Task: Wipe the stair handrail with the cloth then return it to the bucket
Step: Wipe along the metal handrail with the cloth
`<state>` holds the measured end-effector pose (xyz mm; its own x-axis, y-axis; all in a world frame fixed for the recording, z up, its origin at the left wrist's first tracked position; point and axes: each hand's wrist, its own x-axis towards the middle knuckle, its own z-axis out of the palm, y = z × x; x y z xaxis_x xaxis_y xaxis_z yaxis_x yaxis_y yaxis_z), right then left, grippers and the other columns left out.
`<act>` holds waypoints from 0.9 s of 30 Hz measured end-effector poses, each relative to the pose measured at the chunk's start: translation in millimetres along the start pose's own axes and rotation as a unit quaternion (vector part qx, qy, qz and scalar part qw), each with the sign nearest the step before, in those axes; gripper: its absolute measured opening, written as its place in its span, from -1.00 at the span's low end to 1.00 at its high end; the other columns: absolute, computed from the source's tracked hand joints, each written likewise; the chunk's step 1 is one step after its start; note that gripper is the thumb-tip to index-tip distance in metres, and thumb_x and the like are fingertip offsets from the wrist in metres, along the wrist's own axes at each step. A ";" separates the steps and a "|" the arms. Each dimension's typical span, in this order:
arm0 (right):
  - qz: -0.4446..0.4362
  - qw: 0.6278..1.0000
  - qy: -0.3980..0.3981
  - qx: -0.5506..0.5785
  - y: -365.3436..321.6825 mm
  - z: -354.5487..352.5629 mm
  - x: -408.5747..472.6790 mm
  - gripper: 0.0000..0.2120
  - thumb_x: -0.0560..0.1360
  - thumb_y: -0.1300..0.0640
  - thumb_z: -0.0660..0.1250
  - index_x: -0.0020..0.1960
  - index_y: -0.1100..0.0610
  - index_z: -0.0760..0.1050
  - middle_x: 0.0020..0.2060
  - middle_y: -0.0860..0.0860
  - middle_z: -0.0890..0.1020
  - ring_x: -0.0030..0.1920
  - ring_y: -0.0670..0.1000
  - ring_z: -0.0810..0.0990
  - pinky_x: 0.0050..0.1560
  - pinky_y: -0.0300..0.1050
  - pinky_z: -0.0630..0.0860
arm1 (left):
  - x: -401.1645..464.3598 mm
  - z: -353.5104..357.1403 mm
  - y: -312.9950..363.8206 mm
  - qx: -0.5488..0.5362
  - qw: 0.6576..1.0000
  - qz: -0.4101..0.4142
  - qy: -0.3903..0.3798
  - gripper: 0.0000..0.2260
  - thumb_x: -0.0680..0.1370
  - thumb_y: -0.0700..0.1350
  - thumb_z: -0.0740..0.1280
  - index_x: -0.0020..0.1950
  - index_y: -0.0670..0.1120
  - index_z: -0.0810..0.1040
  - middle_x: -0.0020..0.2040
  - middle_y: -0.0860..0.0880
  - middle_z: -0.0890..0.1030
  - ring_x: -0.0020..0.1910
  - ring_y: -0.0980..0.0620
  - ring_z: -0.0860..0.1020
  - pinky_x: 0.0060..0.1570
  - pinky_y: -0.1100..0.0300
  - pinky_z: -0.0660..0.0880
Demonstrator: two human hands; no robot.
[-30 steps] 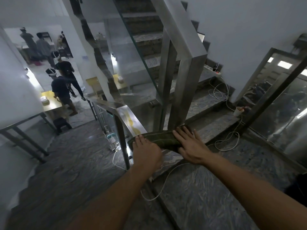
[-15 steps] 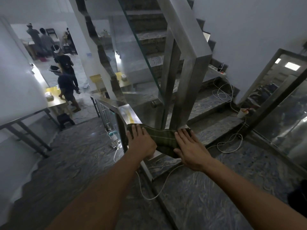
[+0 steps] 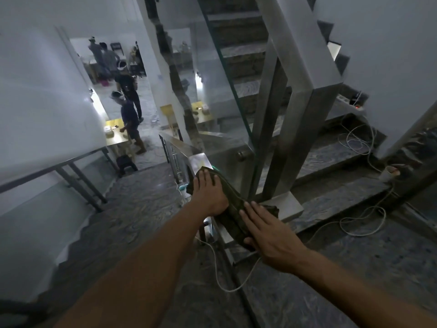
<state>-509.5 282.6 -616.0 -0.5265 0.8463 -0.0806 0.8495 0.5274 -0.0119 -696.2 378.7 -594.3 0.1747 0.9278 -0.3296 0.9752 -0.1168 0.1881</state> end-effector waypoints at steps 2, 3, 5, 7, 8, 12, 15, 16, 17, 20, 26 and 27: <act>0.031 0.999 0.033 -0.015 -14.2 3.5 2.1 -0.44 0.62 -0.14 -0.12 0.45 0.15 0.31 0.42 0.11 0.42 0.44 0.13 0.35 0.40 0.11 0.16 | 5.5 -3.1 -7.6 -0.016 1.000 0.013 0.000 -0.34 0.58 0.00 0.10 0.55 -0.19 -0.16 0.55 -0.28 -0.25 0.53 -0.23 -0.30 0.48 -0.09 -0.28; 0.044 0.998 0.047 -0.004 -23.1 3.2 4.5 -0.46 0.61 -0.12 -0.06 0.42 0.15 0.36 0.39 0.10 0.46 0.41 0.12 0.39 0.43 0.08 0.17 | 7.8 -4.2 -11.5 -0.021 1.000 0.019 0.002 -0.35 0.59 -0.01 0.09 0.55 -0.19 -0.16 0.55 -0.26 -0.25 0.53 -0.21 -0.30 0.48 -0.07 -0.28; 0.076 0.995 0.060 0.032 -40.5 4.6 10.1 -0.46 0.56 -0.12 0.05 0.37 0.19 0.43 0.35 0.13 0.50 0.38 0.15 0.44 0.50 0.04 0.10 | 13.6 -5.5 -19.2 -0.027 0.999 0.029 0.012 -0.37 0.59 -0.02 0.08 0.55 -0.19 -0.16 0.56 -0.24 -0.24 0.54 -0.19 -0.29 0.48 -0.05 -0.28; 0.112 0.990 0.073 0.052 -55.8 9.7 18.5 -0.43 0.52 -0.12 0.10 0.35 0.23 0.44 0.35 0.17 0.49 0.37 0.18 0.44 0.47 0.02 -0.02 | 19.7 -7.4 -26.2 -0.029 0.999 0.038 0.017 -0.39 0.60 -0.05 0.06 0.55 -0.19 -0.14 0.57 -0.22 -0.22 0.54 -0.16 -0.28 0.48 -0.03 -0.28; 0.128 0.988 0.066 0.059 -63.5 11.6 23.2 -0.41 0.50 -0.12 0.13 0.36 0.25 0.44 0.35 0.19 0.49 0.38 0.19 0.43 0.45 0.01 -0.07 | 22.4 -9.2 -29.6 -0.028 0.999 0.043 0.018 -0.40 0.60 -0.06 0.06 0.56 -0.19 -0.13 0.57 -0.21 -0.21 0.55 -0.14 -0.27 0.48 -0.01 -0.28; 0.172 0.982 0.045 0.063 -90.4 14.1 45.4 -0.34 0.36 -0.08 0.35 0.32 0.32 0.46 0.32 0.27 0.50 0.33 0.26 0.47 0.43 0.06 -0.09 | 33.8 -18.1 -42.6 -0.024 0.998 0.062 0.019 -0.40 0.60 -0.10 0.08 0.56 -0.19 -0.11 0.58 -0.18 -0.18 0.56 -0.10 -0.23 0.50 0.02 -0.25; 0.193 0.978 0.051 0.060 -97.8 14.2 66.3 -0.32 0.29 -0.03 0.41 0.30 0.33 0.48 0.30 0.29 0.51 0.31 0.27 0.49 0.47 0.11 0.02 | 49.5 -23.7 -56.2 -0.018 0.997 0.079 0.010 -0.40 0.61 -0.07 0.07 0.56 -0.17 -0.14 0.58 -0.16 -0.19 0.56 -0.08 -0.24 0.50 0.02 -0.24; 0.198 0.977 0.054 0.063 -99.2 14.8 73.9 -0.33 0.31 -0.03 0.37 0.32 0.33 0.47 0.31 0.29 0.50 0.31 0.27 0.49 0.49 0.13 0.13 | 56.1 -25.4 -61.9 -0.019 0.996 0.084 0.006 -0.40 0.61 -0.05 0.06 0.56 -0.16 -0.15 0.58 -0.16 -0.19 0.56 -0.07 -0.24 0.50 0.01 -0.24; 0.199 0.976 0.055 0.062 -99.3 14.2 81.6 -0.34 0.33 -0.04 0.34 0.33 0.32 0.45 0.31 0.28 0.50 0.32 0.26 0.49 0.46 0.14 0.22 | 62.3 -27.6 -67.8 -0.023 0.996 0.088 0.005 -0.41 0.61 -0.04 0.05 0.56 -0.16 -0.15 0.58 -0.15 -0.19 0.56 -0.07 -0.24 0.50 0.01 -0.24; 0.213 0.975 0.025 0.061 -96.6 11.6 104.7 -0.27 0.31 -0.14 0.39 0.33 0.30 0.45 0.30 0.26 0.52 0.30 0.25 0.51 0.29 0.14 0.27 | 77.6 -32.7 -84.7 -0.031 0.995 0.099 0.010 -0.41 0.63 0.01 0.05 0.56 -0.15 -0.14 0.59 -0.14 -0.18 0.56 -0.06 -0.22 0.51 0.01 -0.23; 0.201 0.975 0.015 0.093 -88.0 -8.2 138.8 -0.30 0.62 -0.03 0.04 0.53 0.30 -0.22 0.54 0.27 -0.16 0.54 0.27 -0.16 0.49 0.12 -0.21 | 99.0 -30.2 -109.6 -0.192 0.973 0.107 0.069 -0.51 0.63 -0.04 0.13 0.53 -0.16 0.15 0.53 -0.16 0.21 0.52 -0.17 0.15 0.50 -0.10 0.12; 0.198 0.976 0.009 0.094 -87.8 -13.2 143.3 -0.30 0.62 -0.03 0.02 0.53 0.28 -0.28 0.54 0.26 -0.22 0.54 0.25 -0.22 0.49 0.11 -0.23 | 99.9 -29.9 -111.2 -0.215 0.967 0.106 0.088 -0.56 0.63 -0.08 0.13 0.49 -0.17 0.25 0.48 -0.18 0.30 0.47 -0.18 0.24 0.47 -0.11 0.19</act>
<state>-660.0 358.6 -613.3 -0.1547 0.9830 -0.0993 0.9765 0.1369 -0.1666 -791.3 494.9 -620.4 0.3007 0.9498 -0.0860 0.7665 -0.1871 0.6144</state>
